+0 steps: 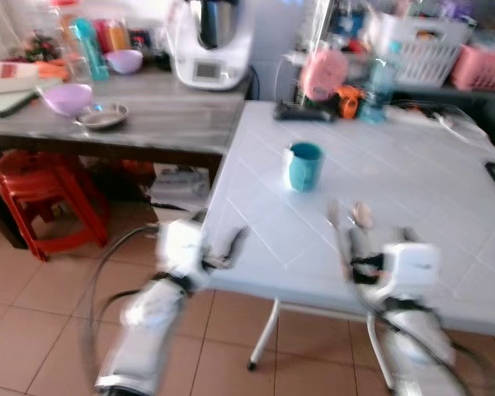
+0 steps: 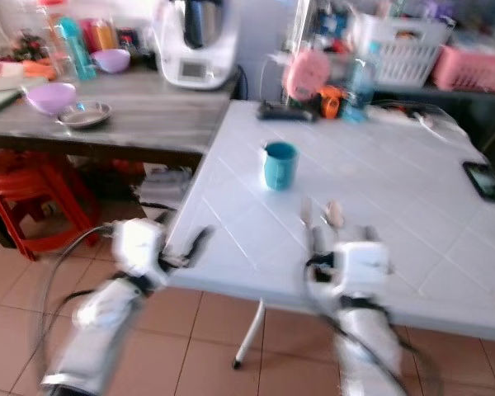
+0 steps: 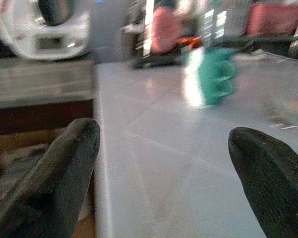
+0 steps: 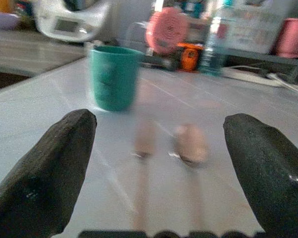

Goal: Setting the table

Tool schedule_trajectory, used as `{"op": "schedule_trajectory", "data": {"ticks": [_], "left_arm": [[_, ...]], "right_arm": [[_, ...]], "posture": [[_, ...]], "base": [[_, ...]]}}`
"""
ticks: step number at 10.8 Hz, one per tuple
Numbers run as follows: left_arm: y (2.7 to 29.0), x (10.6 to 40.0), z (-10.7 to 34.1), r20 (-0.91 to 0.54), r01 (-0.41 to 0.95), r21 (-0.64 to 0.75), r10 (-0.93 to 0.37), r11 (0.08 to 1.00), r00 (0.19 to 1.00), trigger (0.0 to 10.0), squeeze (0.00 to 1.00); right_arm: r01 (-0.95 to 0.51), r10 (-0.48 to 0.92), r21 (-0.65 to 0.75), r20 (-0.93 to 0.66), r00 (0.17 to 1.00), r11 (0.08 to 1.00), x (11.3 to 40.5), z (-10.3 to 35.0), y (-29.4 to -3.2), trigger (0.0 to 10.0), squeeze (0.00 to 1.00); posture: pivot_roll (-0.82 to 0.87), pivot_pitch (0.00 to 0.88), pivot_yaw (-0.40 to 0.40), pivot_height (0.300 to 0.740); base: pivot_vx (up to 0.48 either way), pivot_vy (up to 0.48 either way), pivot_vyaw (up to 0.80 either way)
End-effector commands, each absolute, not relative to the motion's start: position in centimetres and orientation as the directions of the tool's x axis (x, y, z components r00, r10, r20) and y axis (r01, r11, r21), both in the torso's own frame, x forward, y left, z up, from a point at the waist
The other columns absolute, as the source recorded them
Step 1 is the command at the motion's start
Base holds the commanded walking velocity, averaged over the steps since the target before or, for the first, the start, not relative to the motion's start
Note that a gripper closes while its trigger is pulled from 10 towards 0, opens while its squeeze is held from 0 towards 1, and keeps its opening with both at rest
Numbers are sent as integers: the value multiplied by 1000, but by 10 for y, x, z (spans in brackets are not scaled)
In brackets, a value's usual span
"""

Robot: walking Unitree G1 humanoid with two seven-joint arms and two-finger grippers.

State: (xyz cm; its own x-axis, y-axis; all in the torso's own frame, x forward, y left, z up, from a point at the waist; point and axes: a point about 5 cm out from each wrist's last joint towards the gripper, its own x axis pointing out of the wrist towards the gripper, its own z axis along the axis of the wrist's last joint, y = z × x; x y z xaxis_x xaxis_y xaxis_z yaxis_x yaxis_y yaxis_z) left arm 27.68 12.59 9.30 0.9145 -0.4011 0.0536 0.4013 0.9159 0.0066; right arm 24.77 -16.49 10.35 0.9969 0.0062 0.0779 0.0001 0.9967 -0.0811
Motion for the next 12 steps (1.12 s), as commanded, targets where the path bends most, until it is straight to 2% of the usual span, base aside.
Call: {"op": "schedule_trajectory", "data": {"ticks": [1,4,6,7,9,11,12], "left_arm": [[115,278,96,62,439,6,-438,899,897,10000,0],[115,277,95,57,444,11,-444,896,894,10000,0],[117,273,93,59,478,-13,-477,878,877,10000,0],[121,270,88,32,495,1,-495,869,868,10000,0],[115,267,86,24,614,7,-614,790,789,10000,0],[117,269,91,28,670,64,-673,739,739,10000,0],[119,267,89,12,690,74,-692,720,722,10000,0]], "right_arm": [[26,-19,-96,79,997,995,247,104,-175,10000,0],[19,-12,-90,77,997,996,247,103,-173,10000,0],[-10,20,-108,88,996,994,245,104,-169,10000,0],[3,0,-34,72,997,999,245,103,-169,10000,0],[-63,62,9,31,998,998,247,100,-166,10000,0],[-34,35,61,-20,999,998,254,97,-169,10000,0],[-32,46,152,-85,995,988,258,95,-167,10000,0]], "posture": [[4,0,3,740],[5,0,3,740],[3,0,4,740],[-2,0,5,740],[-5,3,6,740],[-5,3,6,740],[4,4,4,740]], "base": [[292,0,0],[309,0,0],[0,0,0],[0,0,0],[0,0,0],[0,0,0],[0,0,0]]}}
